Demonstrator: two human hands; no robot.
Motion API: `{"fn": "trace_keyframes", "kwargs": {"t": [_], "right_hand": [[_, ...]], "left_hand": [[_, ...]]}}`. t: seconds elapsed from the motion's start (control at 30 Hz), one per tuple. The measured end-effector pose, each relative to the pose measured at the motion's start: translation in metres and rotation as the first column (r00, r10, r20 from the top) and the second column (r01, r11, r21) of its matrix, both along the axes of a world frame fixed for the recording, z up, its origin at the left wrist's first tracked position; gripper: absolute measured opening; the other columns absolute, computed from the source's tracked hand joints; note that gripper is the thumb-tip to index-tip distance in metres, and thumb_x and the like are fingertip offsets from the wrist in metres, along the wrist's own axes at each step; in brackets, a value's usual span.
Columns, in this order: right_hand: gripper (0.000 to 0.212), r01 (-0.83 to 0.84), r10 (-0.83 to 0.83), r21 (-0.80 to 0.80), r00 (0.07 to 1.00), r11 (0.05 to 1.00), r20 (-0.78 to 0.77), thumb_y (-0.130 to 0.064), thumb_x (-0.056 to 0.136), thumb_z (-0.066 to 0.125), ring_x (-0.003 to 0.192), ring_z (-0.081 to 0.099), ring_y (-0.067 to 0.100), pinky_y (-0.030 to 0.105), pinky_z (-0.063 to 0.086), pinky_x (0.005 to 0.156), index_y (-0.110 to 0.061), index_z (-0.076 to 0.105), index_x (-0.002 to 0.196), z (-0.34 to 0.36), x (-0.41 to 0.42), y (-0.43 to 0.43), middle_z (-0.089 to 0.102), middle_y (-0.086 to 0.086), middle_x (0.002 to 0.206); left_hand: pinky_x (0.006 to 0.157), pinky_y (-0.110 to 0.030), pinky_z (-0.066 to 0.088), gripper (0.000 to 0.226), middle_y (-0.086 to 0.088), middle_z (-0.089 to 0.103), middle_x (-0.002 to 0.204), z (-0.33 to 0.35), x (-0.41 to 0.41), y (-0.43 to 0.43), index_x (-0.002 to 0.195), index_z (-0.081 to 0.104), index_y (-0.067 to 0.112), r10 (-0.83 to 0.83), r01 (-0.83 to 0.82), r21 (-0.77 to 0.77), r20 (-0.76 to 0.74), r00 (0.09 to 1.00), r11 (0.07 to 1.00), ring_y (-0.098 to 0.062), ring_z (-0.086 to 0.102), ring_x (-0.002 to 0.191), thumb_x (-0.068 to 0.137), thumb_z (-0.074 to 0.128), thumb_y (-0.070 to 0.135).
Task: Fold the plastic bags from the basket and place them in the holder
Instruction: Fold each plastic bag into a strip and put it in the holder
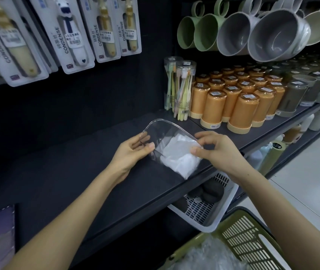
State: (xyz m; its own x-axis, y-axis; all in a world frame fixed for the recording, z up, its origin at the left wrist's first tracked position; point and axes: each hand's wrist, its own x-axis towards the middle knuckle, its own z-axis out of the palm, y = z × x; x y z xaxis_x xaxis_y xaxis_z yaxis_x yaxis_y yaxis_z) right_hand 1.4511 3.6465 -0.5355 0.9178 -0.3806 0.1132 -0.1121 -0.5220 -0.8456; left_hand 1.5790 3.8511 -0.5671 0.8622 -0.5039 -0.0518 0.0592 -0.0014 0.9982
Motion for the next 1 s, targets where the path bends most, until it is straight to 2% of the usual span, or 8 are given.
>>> {"fn": "trace_keyframes", "kwargs": {"t": [0.1, 0.23, 0.43, 0.6, 0.7, 0.8, 0.87, 1.0], "right_hand": [[0.009, -0.008, 0.005, -0.116, 1.0, 0.993, -0.026, -0.025, 0.079, 0.076, 0.119, 0.051, 0.01, 0.049, 0.028, 0.108, -0.025, 0.073, 0.07, 0.005, 0.013, 0.017, 0.057, -0.011, 0.12], [0.008, -0.007, -0.018, -0.324, 0.997, 0.946, -0.076, -0.027, 0.081, 0.073, 0.129, 0.043, 0.014, 0.039, 0.021, 0.105, -0.02, 0.075, 0.082, 0.014, 0.022, 0.044, 0.054, -0.005, 0.135], [0.013, 0.103, -0.117, -0.549, 0.993, 0.83, 0.009, -0.025, 0.085, 0.064, 0.129, 0.04, 0.021, 0.03, 0.016, 0.102, -0.021, 0.075, 0.089, -0.006, 0.019, 0.085, 0.049, -0.003, 0.142], [0.018, 0.261, -0.242, -0.604, 0.963, 0.753, 0.115, -0.018, 0.073, 0.058, 0.104, 0.058, 0.037, 0.044, 0.03, 0.096, -0.011, 0.073, 0.067, -0.022, 0.019, 0.109, 0.066, 0.012, 0.118], [0.019, 0.223, -0.226, -0.647, 0.971, 0.729, 0.079, -0.019, 0.066, 0.056, 0.089, 0.063, 0.039, 0.049, 0.04, 0.089, -0.012, 0.072, 0.061, -0.027, 0.016, 0.114, 0.07, 0.014, 0.105], [0.017, 0.182, -0.212, -0.62, 0.977, 0.763, 0.026, -0.027, 0.075, 0.069, 0.106, 0.058, 0.039, 0.049, 0.032, 0.098, -0.013, 0.076, 0.082, -0.023, 0.011, 0.11, 0.064, 0.015, 0.122], [0.028, 0.194, -0.203, -0.627, 0.977, 0.754, 0.059, -0.037, 0.073, 0.074, 0.112, 0.056, 0.038, 0.051, 0.03, 0.101, -0.017, 0.075, 0.092, -0.019, 0.003, 0.109, 0.06, 0.015, 0.128], [0.032, 0.274, -0.123, -0.73, 0.959, 0.626, 0.254, -0.045, 0.063, 0.075, 0.109, 0.058, 0.036, 0.055, 0.032, 0.101, -0.02, 0.071, 0.083, -0.017, -0.017, 0.109, 0.062, 0.013, 0.122]], "left_hand": [[0.104, -0.025, 0.045, 0.052, 0.008, 0.065, 0.118, 0.002, -0.023, 0.022, 0.129, 0.055, 0.017, 0.028, -0.027, -0.059, 0.021, 0.999, 0.998, -0.005, 0.059, 0.114, 0.081, 0.068, 0.002], [0.096, -0.018, 0.048, 0.049, 0.025, 0.07, 0.1, 0.005, -0.049, 0.043, 0.106, 0.062, 0.033, 0.066, -0.06, -0.098, 0.05, 0.997, 0.993, 0.001, 0.063, 0.107, 0.063, 0.075, 0.015], [0.081, -0.01, 0.049, 0.05, 0.027, 0.07, 0.098, -0.001, -0.075, 0.065, 0.107, 0.062, 0.033, 0.189, -0.179, -0.157, 0.05, 0.981, 0.971, 0.006, 0.062, 0.105, 0.073, 0.073, -0.002], [0.089, -0.01, 0.048, 0.053, 0.033, 0.068, 0.096, 0.005, -0.086, 0.068, 0.107, 0.06, 0.032, 0.205, -0.186, -0.177, 0.098, 0.974, 0.966, 0.012, 0.061, 0.1, 0.074, 0.071, -0.009], [0.097, -0.014, 0.045, 0.056, 0.034, 0.067, 0.098, 0.006, -0.087, 0.069, 0.108, 0.059, 0.033, 0.204, -0.185, -0.171, 0.105, 0.973, 0.968, 0.013, 0.06, 0.103, 0.075, 0.072, -0.01], [0.1, -0.016, 0.044, 0.055, 0.035, 0.066, 0.098, 0.007, -0.088, 0.07, 0.108, 0.059, 0.034, 0.195, -0.175, -0.161, 0.117, 0.974, 0.971, 0.013, 0.059, 0.103, 0.075, 0.073, -0.008], [0.1, -0.016, 0.044, 0.055, 0.036, 0.066, 0.097, 0.007, -0.088, 0.07, 0.108, 0.059, 0.036, 0.188, -0.167, -0.155, 0.129, 0.974, 0.974, 0.014, 0.059, 0.103, 0.075, 0.074, -0.006], [0.099, -0.017, 0.046, 0.055, 0.035, 0.066, 0.1, 0.006, -0.087, 0.071, 0.109, 0.06, 0.037, 0.172, -0.15, -0.146, 0.151, 0.973, 0.978, 0.013, 0.058, 0.106, 0.074, 0.076, -0.003]]}}
